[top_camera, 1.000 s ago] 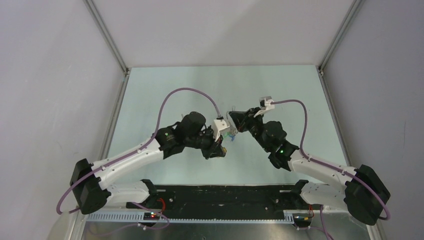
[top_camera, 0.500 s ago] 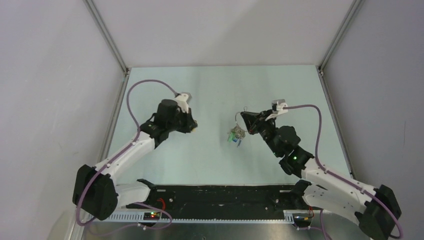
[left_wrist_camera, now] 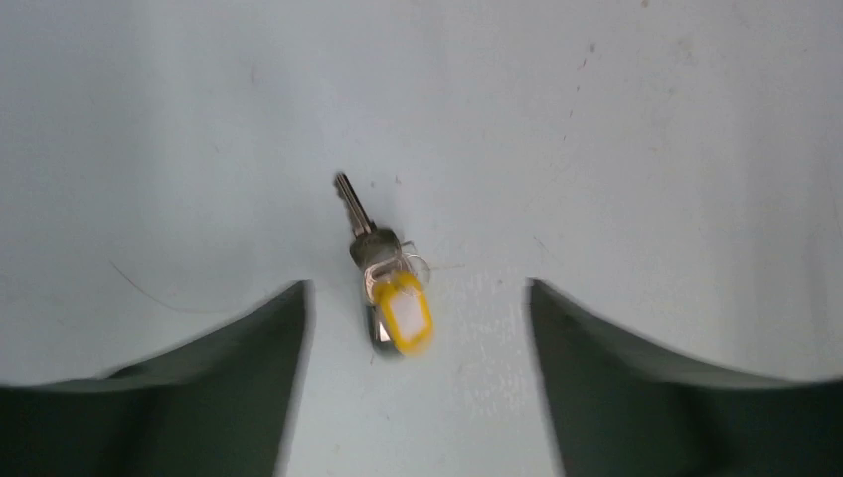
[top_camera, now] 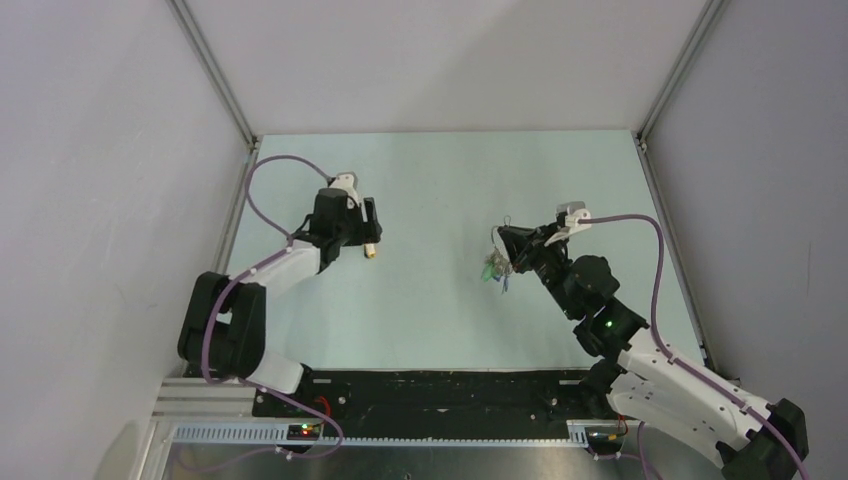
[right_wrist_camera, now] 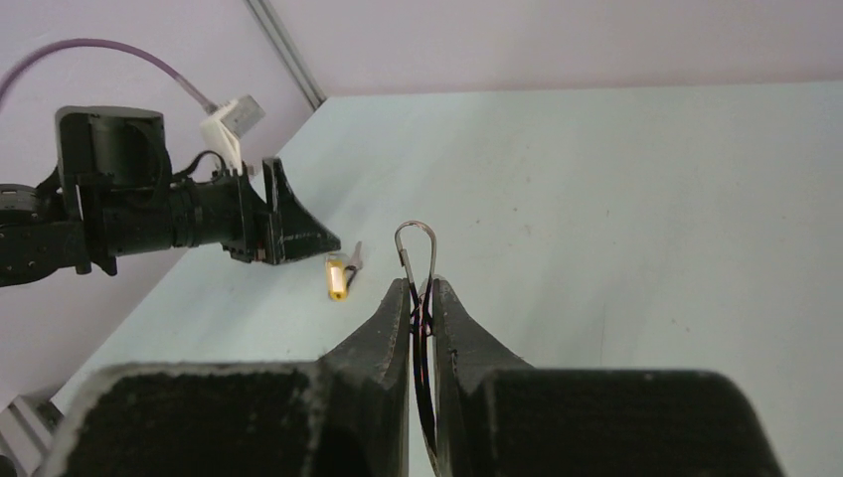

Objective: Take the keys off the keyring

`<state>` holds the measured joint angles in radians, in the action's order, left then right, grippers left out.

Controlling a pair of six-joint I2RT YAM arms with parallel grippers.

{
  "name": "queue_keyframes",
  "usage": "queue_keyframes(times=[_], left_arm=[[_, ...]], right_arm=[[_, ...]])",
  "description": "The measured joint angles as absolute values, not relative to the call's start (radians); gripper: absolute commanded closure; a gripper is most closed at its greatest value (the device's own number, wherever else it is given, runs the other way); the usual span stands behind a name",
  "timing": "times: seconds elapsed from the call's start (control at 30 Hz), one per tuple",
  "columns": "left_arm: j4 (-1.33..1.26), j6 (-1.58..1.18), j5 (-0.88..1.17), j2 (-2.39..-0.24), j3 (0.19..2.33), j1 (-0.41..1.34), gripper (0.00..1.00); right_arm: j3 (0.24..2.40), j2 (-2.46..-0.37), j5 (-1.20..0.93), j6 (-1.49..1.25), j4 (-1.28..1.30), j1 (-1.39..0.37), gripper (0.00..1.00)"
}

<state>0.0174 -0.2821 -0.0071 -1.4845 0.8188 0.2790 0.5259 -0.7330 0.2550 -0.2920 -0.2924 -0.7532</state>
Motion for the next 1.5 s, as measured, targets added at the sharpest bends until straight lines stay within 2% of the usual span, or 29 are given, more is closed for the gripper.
queue_keyframes(times=[0.07,0.17,0.43,0.57,0.73,0.8,0.83,0.9,1.0,1.13,1.5], left_arm=[[-0.047,-0.298,-0.016,-1.471,0.788,0.28,0.01],[-0.12,-0.307,-0.024,-1.39,0.711,0.292,0.0],[-0.217,-0.32,0.005,-1.006,0.552,0.426,0.0],[-0.239,-0.349,0.002,-0.868,0.459,0.426,0.0],[-0.218,-0.381,-0.088,-0.715,0.344,0.426,0.0],[-0.213,-0.404,-0.142,-0.666,0.318,0.426,0.0],[-0.207,-0.427,-0.172,-0.637,0.307,0.426,0.0],[-0.183,-0.477,-0.234,-0.593,0.295,0.424,0.0],[-0.107,-0.535,-0.289,-0.567,0.318,0.412,0.0],[0.06,-0.545,-0.316,-0.617,0.474,0.408,0.0],[0.281,-0.453,-0.419,-0.519,0.831,0.408,0.0]], right_arm=[[0.526,-0.73,0.237,-0.286,-0.279,-0.745,1.0],[0.526,-0.729,0.177,-0.274,-0.259,-0.728,1.0],[0.537,-0.8,0.01,-0.265,-0.236,-0.642,1.0],[0.55,-0.916,-0.099,-0.324,-0.246,-0.524,1.0],[0.618,-1.2,-0.328,-0.508,-0.375,-0.323,1.0],[0.668,-1.328,-0.415,-0.593,-0.463,-0.265,0.78],[0.703,-1.398,-0.46,-0.64,-0.505,-0.234,0.27],[0.778,-1.507,-0.524,-0.727,-0.558,-0.183,0.04],[0.875,-1.589,-0.566,-0.791,-0.584,-0.113,0.01],[0.904,-1.515,-0.524,-0.752,-0.488,-0.077,0.01],[0.94,-0.924,-0.222,-0.526,-0.067,-0.084,0.01]])
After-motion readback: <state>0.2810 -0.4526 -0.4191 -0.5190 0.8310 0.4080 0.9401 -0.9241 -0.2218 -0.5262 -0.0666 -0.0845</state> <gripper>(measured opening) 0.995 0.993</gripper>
